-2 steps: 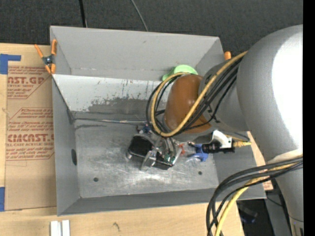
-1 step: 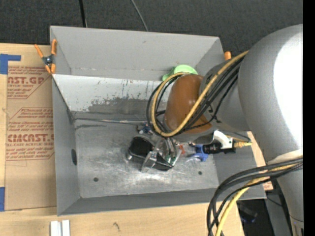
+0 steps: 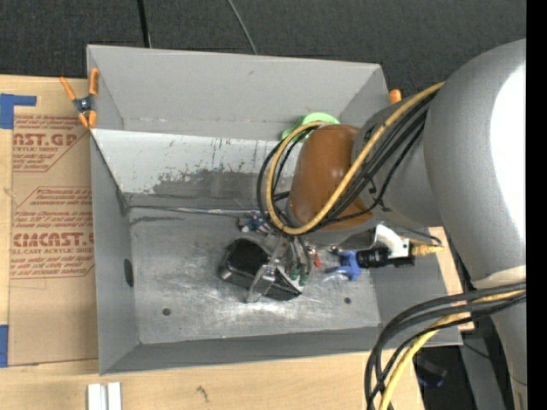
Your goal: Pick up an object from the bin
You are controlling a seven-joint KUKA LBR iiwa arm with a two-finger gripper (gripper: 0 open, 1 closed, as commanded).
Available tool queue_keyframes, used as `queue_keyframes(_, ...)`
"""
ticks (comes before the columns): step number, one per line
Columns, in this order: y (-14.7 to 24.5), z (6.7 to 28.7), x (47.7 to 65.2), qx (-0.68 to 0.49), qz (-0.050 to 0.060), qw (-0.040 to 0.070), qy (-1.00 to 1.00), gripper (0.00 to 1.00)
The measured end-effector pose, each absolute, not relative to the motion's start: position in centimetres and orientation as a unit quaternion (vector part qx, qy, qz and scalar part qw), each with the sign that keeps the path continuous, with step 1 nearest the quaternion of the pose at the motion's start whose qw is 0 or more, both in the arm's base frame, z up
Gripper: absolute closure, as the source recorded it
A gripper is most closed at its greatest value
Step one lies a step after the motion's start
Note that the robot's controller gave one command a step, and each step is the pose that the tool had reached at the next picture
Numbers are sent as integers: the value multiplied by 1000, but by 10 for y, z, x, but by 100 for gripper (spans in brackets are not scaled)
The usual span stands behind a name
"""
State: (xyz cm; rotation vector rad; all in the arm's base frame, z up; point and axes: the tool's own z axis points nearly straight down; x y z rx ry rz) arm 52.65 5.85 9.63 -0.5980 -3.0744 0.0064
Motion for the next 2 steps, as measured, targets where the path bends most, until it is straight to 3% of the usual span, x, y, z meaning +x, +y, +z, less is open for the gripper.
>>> queue_keyframes(2,60,134,527,-190,0,3,-982,100)
